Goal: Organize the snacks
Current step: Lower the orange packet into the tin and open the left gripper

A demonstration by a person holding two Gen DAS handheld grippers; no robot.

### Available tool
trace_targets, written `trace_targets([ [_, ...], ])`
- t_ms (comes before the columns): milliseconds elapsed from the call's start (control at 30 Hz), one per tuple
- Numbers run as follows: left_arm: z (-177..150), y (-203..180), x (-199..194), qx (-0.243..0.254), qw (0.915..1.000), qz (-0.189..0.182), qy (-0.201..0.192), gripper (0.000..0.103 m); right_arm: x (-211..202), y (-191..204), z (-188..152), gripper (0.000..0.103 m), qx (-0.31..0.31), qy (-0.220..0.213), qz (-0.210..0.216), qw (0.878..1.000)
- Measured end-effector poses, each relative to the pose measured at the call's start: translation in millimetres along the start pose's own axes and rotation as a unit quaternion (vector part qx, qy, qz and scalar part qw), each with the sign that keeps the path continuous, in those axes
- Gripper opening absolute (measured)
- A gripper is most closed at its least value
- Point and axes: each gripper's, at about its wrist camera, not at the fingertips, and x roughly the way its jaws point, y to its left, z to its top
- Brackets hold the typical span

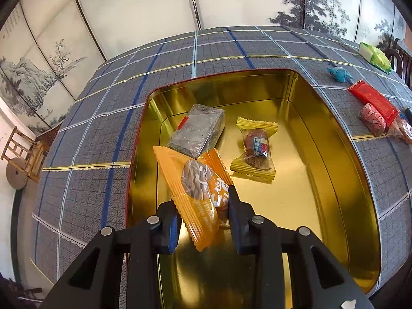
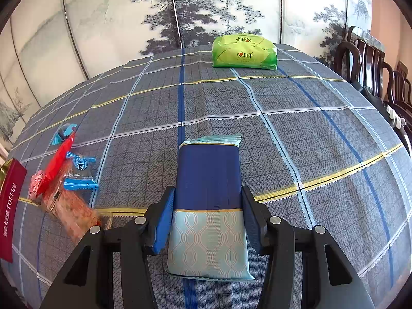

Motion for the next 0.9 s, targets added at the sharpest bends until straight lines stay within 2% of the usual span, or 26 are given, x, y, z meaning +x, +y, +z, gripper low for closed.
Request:
trace_targets([
  [233,2.2,0.7,6.4,0.003,0.9999,-0.001,0.01,0.031,0.8,1.8,0.4,0.051,-0.001,0.0,-0.002,1.0],
  [567,1.1,0.6,5.7,0.002,0.9999,0.009,0.006,0.035,0.9,2.7,0.4,0.051,-0.002,0.001,-0.003,1.0],
  [667,0.8,0.2,4.1,0.002,0.9998,0.017,0.003,0.042,1.2,4.0,0.6,0.051,-0.003,0.001,-0.004,1.0],
  [733,0.1,0.5,2.2,0.001,0.9998,0.021,-0.002,0.051,1.3,3.9,0.8,0.051,-0.003,0.001,-0.004,1.0],
  [900,0.2,1.6,-0.3,0.0,0.9997,0.026,-0.006,0.055,1.4,3.4,1.0,0.051,-0.003,0.001,-0.005,1.0],
])
